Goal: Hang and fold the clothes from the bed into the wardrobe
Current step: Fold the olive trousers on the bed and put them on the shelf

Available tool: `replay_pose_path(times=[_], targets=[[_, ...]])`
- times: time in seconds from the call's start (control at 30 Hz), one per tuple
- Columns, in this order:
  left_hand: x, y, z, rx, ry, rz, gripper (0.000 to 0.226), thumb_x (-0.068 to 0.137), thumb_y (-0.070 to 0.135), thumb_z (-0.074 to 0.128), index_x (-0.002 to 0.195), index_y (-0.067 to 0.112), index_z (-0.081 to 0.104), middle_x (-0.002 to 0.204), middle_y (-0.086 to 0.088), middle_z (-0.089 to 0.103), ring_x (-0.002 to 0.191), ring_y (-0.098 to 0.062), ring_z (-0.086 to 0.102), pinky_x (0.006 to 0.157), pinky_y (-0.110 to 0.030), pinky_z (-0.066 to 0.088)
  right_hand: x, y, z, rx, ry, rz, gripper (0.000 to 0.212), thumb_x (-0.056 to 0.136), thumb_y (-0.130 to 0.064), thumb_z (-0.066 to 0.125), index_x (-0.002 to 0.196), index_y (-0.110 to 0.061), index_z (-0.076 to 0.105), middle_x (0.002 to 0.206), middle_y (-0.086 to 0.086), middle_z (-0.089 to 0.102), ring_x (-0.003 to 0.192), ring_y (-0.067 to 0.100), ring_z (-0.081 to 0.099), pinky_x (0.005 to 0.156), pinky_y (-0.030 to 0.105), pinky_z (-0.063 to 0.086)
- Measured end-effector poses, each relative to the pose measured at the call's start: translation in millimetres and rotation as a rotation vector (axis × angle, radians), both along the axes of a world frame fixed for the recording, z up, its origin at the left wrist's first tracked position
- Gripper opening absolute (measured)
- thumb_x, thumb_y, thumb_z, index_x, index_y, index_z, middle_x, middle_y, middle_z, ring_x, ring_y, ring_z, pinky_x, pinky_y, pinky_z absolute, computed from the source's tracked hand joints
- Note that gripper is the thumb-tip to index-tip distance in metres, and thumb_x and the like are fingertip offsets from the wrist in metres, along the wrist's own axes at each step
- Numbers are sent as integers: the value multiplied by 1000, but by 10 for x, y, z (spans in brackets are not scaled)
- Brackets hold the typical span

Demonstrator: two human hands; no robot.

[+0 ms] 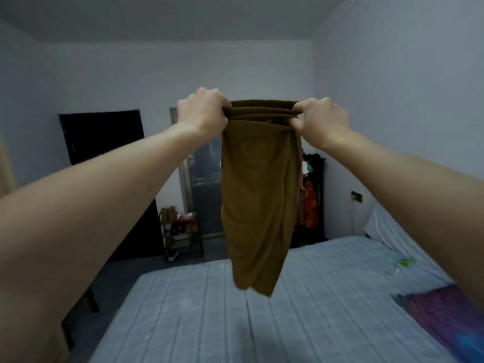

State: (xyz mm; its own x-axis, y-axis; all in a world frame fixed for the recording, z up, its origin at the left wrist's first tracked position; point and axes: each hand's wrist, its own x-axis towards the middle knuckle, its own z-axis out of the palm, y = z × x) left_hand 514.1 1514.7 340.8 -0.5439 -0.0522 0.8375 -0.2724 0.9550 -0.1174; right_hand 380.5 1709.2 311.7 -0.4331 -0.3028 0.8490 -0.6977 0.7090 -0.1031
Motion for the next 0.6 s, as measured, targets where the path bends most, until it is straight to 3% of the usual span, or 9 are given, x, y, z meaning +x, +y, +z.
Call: replay_pose_path(times=[0.13, 0.3, 0.37, 0.47, 0.6], targets=[[410, 237, -555, 52, -80, 19, 24, 96, 23, 52, 108, 28, 72, 93, 3, 67, 80, -20, 61, 64, -33, 47, 381, 238, -564, 121, -84, 44, 29, 95, -38, 45, 121, -30, 57, 105, 10, 66, 94, 36, 62, 67, 36, 43], [1216, 763, -1773, 91, -380, 101, 17, 93, 31, 56, 88, 24, 71, 72, 6, 60, 64, -12, 58, 53, -25, 40, 1302, 794, -1932, 426, -195, 4, 25, 100, -34, 34, 120, -29, 47, 75, 0, 54, 60, 22, 54, 53, 29, 39], [1596, 1021, -2414, 77, -564, 159, 16, 89, 32, 57, 93, 22, 69, 83, 2, 64, 77, -21, 64, 62, -28, 39, 1763, 1036, -2663, 539, -332, -9, 29, 98, -34, 34, 125, -30, 44, 90, 3, 62, 74, 27, 62, 59, 31, 45], [2164, 1383, -3524, 75, -901, 172, 24, 87, 26, 54, 106, 17, 67, 106, -7, 68, 99, -31, 64, 73, -31, 39, 2532, 1408, -3855, 711, -542, 18, 35, 95, -38, 39, 128, -30, 45, 118, 6, 63, 104, 29, 62, 82, 35, 48], [3073, 1816, -5017, 82, -1219, 110, 29, 83, 22, 49, 108, 17, 64, 110, -13, 63, 102, -35, 59, 93, -42, 40, 3521, 1867, -5103, 859, -812, 82, 35, 93, -37, 39, 122, -24, 50, 122, 7, 59, 111, 30, 57, 85, 36, 46]])
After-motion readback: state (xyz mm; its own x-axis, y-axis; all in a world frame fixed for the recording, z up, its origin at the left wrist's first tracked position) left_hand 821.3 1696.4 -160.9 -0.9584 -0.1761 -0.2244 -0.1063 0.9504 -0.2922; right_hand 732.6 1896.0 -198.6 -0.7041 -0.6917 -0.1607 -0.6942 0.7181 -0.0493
